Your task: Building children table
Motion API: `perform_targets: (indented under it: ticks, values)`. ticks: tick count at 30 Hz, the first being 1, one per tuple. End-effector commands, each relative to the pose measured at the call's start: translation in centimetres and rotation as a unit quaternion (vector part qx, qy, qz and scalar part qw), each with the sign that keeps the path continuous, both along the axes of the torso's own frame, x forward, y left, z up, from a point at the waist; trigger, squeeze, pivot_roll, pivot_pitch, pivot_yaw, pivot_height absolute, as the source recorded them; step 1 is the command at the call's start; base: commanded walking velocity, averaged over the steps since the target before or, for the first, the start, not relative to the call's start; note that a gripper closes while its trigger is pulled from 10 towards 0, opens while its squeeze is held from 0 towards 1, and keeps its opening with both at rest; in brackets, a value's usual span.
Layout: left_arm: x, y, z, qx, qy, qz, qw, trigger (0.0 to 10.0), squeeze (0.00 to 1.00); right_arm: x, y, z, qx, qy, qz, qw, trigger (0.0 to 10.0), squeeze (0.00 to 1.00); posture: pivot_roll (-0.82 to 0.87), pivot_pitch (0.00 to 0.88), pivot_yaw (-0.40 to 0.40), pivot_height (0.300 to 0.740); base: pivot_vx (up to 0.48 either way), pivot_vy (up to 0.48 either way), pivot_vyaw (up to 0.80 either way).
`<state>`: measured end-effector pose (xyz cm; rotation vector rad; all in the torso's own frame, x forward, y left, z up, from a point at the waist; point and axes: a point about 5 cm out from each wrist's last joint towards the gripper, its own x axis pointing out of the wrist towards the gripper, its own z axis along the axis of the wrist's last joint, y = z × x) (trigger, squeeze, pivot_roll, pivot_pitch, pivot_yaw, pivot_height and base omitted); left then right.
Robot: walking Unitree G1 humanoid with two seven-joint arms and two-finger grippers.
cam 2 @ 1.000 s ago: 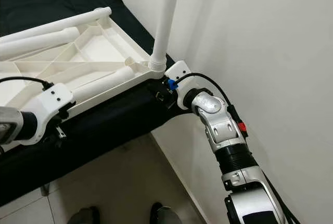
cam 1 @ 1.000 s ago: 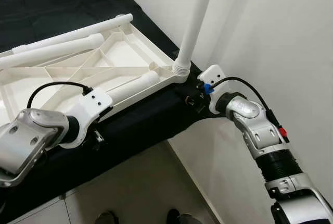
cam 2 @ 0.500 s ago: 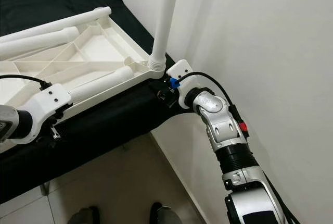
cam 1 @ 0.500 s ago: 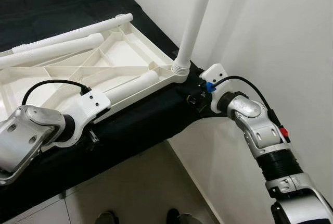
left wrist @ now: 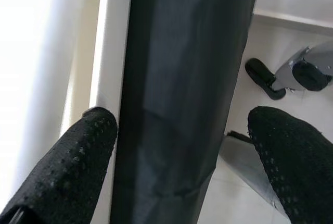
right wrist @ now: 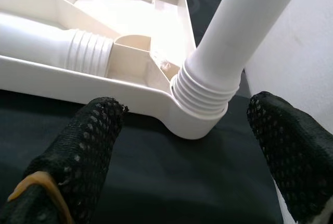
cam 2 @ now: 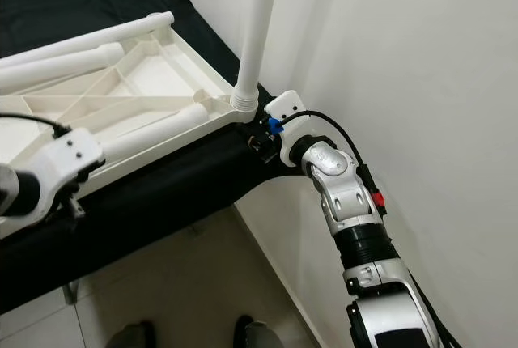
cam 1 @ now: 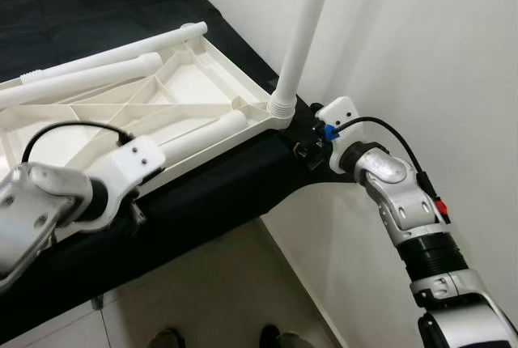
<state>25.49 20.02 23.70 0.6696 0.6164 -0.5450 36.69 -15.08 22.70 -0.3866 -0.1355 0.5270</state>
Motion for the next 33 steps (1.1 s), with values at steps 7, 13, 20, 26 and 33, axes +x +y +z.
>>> perform_targets:
  ticks: [7,13,20,26,33]
  values:
    - [-0.5,1.1,-1.0,0.037,0.015,0.01,0.999,10.0,0.0,0.0,-0.2,0.5,-0.001,-0.01,0.0,1.0,10.0,0.0,0.11,0.223,-0.075,0.74,0.0,0.0,0.0]
    - [0.1,0.4,1.5,0.032,-0.023,-0.003,0.999,10.0,0.0,0.1,-0.3,0.5,0.003,-0.008,-0.004,1.0,10.0,0.0,0.12,0.224,-0.077,0.74,0.0,0.0,0.0]
    - [-0.3,1.0,1.3,0.043,-0.018,0.003,0.999,10.0,0.0,0.1,-0.1,0.6,0.001,-0.008,0.0,1.0,10.0,0.0,0.12,0.228,-0.08,0.74,0.0,0.0,0.0]
    - [-0.7,2.5,0.7,0.061,-0.002,0.025,0.998,10.0,0.0,0.2,-0.1,0.5,0.006,-0.005,-0.001,1.0,10.0,0.0,0.12,0.237,-0.082,0.74,0.0,0.0,0.0]
    - [-1.1,3.7,-1.6,0.073,0.039,0.042,0.996,10.0,0.0,0.3,-0.2,1.0,0.01,-0.01,-0.001,1.0,10.0,0.0,0.12,0.239,-0.085,0.74,0.0,0.0,0.0]
